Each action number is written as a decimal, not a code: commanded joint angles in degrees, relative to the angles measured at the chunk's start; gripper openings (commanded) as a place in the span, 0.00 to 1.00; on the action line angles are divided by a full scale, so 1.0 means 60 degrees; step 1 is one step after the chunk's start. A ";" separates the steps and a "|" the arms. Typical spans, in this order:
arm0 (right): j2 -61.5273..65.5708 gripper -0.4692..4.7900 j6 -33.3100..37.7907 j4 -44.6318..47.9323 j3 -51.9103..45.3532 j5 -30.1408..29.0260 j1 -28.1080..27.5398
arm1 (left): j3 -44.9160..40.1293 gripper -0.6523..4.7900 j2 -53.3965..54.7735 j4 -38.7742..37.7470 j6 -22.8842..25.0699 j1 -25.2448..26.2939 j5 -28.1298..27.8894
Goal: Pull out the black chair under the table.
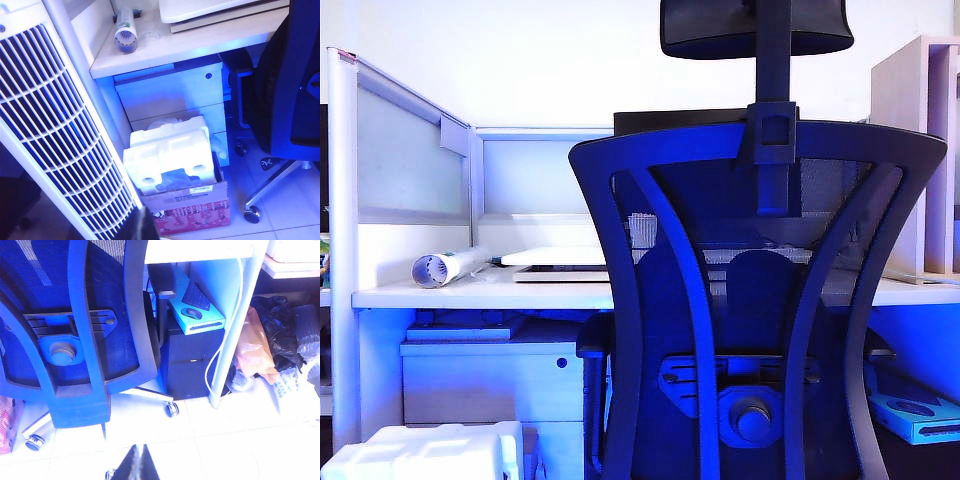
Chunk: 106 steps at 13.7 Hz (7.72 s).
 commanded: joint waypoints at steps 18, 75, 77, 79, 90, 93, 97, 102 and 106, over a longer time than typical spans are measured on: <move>-0.0033 0.60 0.2284 0.2597 0.0015 -0.3024 0.0011 | -0.0004 0.11 0.0004 0.2703 -0.1960 0.0007 0.3967; 1.0947 0.07 0.2677 0.2710 1.1180 -0.4940 0.1854 | -0.0007 0.11 0.0004 0.3625 -0.2623 0.0011 0.4601; 1.0582 0.07 0.2677 0.1974 1.1176 -0.4943 0.1854 | -0.0004 0.11 0.0004 0.3628 -0.2623 0.0011 0.4601; 1.0178 0.07 0.2677 0.1300 1.1176 -0.4947 0.1861 | -0.0004 0.11 0.0004 0.3628 -0.2623 0.0011 0.4601; 0.9023 0.81 0.2459 -0.1654 1.1118 -0.5595 0.1960 | -0.0004 0.11 0.0004 0.3701 -0.2623 0.0015 0.4605; 0.8357 0.81 0.2280 -0.2051 1.0601 -0.5577 0.1960 | 0.0000 0.11 0.0004 0.3701 -0.2623 0.0015 0.4513; 0.5938 0.81 0.2204 -0.1909 0.8867 -0.4080 0.1949 | -0.0004 0.11 0.0004 0.3697 -0.2623 0.0015 0.4503; 0.2900 0.81 0.1701 -0.2033 0.6182 -0.2601 0.1942 | -0.0004 0.11 0.0004 0.3654 -0.2626 0.0011 0.4503; 0.0787 0.78 0.1413 -0.2065 0.3956 -0.1719 0.1938 | -0.0004 0.11 0.0004 0.3541 -0.2623 0.0015 0.4503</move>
